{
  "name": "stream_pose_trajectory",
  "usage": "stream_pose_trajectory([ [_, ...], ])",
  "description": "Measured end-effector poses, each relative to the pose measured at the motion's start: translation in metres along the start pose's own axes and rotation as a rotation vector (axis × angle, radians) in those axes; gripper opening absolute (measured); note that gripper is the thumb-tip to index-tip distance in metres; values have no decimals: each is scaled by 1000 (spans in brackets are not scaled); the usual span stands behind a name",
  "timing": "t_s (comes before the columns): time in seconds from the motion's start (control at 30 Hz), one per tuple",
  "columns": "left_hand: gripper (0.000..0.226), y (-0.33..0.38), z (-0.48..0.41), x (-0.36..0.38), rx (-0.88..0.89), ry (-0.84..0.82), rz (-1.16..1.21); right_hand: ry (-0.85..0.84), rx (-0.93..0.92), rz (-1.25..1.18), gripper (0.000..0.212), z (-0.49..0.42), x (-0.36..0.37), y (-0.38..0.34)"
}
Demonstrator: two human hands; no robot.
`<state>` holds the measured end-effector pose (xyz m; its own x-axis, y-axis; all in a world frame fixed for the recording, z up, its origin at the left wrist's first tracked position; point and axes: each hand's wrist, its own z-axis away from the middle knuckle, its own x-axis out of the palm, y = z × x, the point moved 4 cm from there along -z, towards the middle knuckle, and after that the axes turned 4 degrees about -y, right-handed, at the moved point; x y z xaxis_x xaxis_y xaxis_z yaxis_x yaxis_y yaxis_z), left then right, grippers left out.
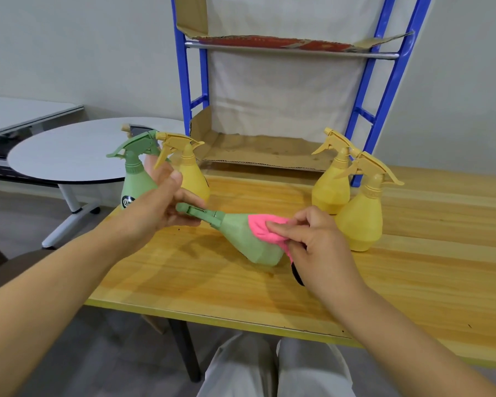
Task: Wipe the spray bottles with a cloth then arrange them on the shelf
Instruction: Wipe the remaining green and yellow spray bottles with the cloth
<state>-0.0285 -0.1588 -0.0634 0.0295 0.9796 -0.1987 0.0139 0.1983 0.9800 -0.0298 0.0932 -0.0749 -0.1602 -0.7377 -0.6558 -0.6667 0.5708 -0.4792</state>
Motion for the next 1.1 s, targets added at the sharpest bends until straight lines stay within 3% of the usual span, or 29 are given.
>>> stream_pose_trajectory([
  [0.13, 15, 1, 0, 0, -54, 33, -153, -34, -104, 133, 45, 10, 9, -2],
  [0.17, 12, 1, 0, 1, -65, 11, -191, -37, -121, 174, 46, 12, 10, -2],
  [0.3, 38, -1, -1, 3, -134, -7, -172, -4, -226, 279, 38, 17, 11, -4],
  [0.5, 34, -7, -8, 3, -185, -87, -221, -15, -355, 364, 30, 23, 13, -3],
  [0.73, 32, -4, -13, 8, -141, -96, -238, 10, -445, 423, 36, 23, 12, 5],
  [0.93, 45, 5, -15, 7, -17, -158, -309, 100, -351, 260, 33, 8, 1, 6],
  [1.1, 54, 12, -14, 6, 111, -152, -390, 8, 1, -70, 39, -10, -3, 16],
])
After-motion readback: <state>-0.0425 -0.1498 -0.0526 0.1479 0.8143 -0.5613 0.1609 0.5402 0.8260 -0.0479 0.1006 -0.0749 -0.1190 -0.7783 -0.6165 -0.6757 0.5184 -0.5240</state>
